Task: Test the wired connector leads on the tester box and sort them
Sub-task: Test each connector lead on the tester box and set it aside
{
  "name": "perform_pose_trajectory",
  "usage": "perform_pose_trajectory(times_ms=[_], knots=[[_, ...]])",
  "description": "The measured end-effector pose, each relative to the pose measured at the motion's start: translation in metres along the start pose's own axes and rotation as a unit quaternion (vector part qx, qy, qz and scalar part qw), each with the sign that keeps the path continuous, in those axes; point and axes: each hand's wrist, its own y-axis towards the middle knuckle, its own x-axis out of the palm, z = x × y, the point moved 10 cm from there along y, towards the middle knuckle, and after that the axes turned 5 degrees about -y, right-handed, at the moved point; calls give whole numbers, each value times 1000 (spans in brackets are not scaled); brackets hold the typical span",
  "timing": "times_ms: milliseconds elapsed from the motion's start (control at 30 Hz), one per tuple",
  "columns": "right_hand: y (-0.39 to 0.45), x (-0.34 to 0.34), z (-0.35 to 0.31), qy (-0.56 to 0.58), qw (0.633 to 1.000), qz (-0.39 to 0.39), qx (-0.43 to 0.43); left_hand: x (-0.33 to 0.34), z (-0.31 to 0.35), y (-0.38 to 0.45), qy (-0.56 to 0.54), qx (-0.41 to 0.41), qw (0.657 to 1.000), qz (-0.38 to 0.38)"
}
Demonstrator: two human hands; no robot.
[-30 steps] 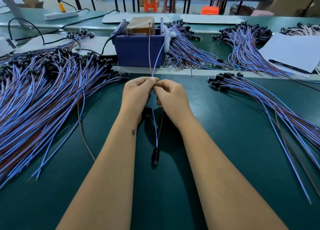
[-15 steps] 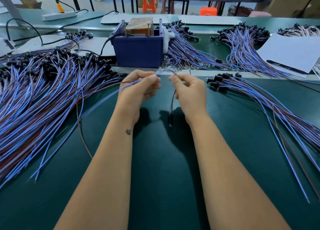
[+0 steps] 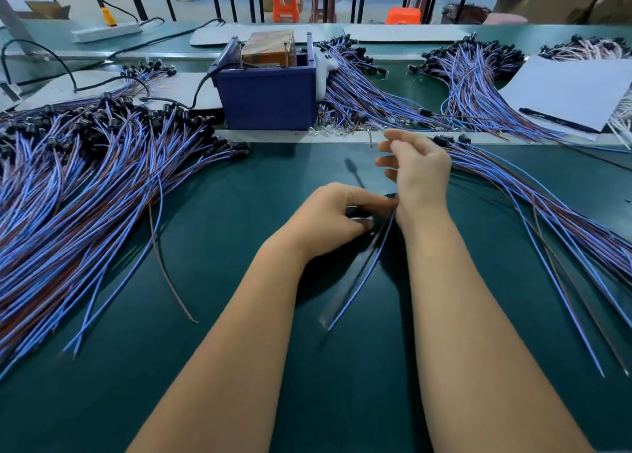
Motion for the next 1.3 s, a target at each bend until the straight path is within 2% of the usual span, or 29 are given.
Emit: perform_pose_trajectory(times_ms=[100, 167, 300, 500, 567, 667, 733, 833, 900, 967, 1033, 1133, 1200, 1300], knots=[[-7, 12, -13, -95, 992, -32, -82, -4, 3, 0, 10, 1, 1000, 7], [-10, 15, -15, -149, 982, -45, -104, -5, 2, -2, -8, -8, 1000, 21], [-5, -7, -20, -242, 963, -31, -117, -9, -5, -3, -24, -42, 998, 50], [17, -70, -40, -369, 924, 26, -97, -9, -18, -2, -32, -78, 995, 50], [22, -89, -41, -435, 897, 49, -69, -9, -20, -1, -34, -82, 995, 52], [21, -98, -39, -574, 814, 78, -26, -9, -18, 0, -39, -80, 994, 59], [14, -84, -42, -614, 783, 92, -27, -16, -15, 0, -42, -68, 992, 100], [-2, -27, -35, -592, 803, 40, -59, -56, -17, -12, -37, -82, 960, 266], [-16, 24, -24, -554, 828, -33, -81, -88, -20, -27, 45, -110, 923, 367], [-33, 71, -13, -504, 851, -107, -101, -113, -25, -42, 146, -138, 885, 421], [-46, 101, 0, -488, 852, -156, -112, -132, -34, -54, 216, -178, 854, 438], [-53, 113, 14, -522, 826, -161, -134, -147, -54, -65, 275, -284, 822, 409], [-52, 112, 16, -515, 831, -158, -135, -150, -65, -67, 286, -340, 812, 379], [-51, 112, 18, -508, 833, -170, -134, -149, -75, -63, 300, -380, 806, 340]])
